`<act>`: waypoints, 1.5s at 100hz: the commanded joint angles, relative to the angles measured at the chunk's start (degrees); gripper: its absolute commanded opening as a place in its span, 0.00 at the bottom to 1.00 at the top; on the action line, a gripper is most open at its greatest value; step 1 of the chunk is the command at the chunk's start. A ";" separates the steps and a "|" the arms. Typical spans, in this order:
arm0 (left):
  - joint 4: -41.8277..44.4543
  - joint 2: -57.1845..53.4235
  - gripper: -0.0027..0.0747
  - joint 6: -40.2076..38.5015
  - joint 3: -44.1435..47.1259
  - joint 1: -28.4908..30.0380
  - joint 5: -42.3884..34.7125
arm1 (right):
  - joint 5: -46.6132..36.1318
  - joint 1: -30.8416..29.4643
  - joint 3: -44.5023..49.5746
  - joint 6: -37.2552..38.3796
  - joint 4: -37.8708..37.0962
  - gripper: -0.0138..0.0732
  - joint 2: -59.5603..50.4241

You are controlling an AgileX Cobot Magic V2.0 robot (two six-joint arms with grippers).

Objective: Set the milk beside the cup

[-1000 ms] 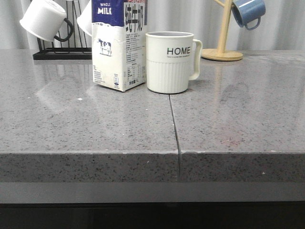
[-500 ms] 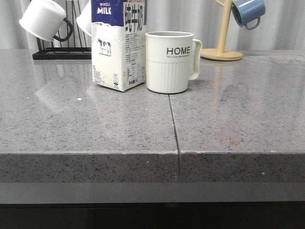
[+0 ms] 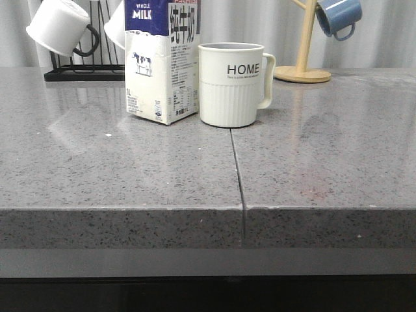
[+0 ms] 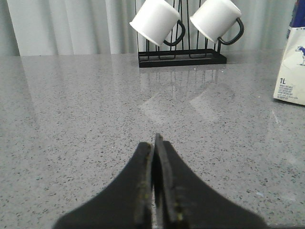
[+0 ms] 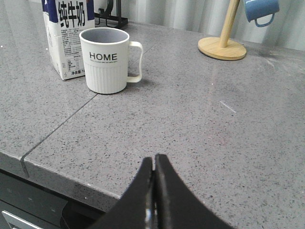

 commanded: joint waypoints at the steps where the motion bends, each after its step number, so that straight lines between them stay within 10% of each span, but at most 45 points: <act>1: -0.11 -1.76 0.01 -0.20 2.55 0.18 -5.14 | -4.23 -0.04 -1.34 -0.14 -0.23 0.09 0.78; 47: -0.11 -1.76 0.01 -0.20 2.55 0.18 -5.14 | -8.44 -0.88 0.28 -0.14 -0.23 0.09 0.78; 83: -0.11 -1.76 0.01 -0.20 2.55 0.18 -5.14 | -32.31 -18.04 13.61 2.67 -0.28 0.09 0.78; 150: -0.11 -1.76 0.01 -0.20 2.55 0.18 -5.14 | -30.74 -22.92 21.66 2.62 0.33 0.09 -6.34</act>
